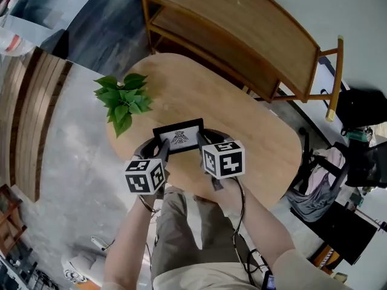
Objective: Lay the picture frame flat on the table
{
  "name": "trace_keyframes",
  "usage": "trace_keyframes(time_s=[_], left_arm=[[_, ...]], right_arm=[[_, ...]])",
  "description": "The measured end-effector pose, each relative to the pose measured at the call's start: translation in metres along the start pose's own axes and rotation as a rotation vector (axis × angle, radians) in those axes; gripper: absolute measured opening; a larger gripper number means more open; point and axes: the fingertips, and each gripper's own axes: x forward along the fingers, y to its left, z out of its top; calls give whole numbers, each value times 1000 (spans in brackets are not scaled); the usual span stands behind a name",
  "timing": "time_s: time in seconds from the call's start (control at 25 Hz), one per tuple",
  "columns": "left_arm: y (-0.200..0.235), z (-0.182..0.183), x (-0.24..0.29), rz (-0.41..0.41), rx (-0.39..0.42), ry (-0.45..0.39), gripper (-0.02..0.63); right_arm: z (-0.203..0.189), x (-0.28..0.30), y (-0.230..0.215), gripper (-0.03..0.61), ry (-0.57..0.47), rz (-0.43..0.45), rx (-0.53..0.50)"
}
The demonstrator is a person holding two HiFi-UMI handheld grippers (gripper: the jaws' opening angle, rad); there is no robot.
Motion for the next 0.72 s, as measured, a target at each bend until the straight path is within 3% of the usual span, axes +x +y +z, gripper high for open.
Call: trace_keyframes(time_s=[0.4,0.72], left_arm=[[49,-63,60,34,-40,138,130],[62,-69,77,73,-49,148,141]], right_arm=[[-59,84,-18,54,139,-8,50],[-65,109,-26,54,128,-39,55]])
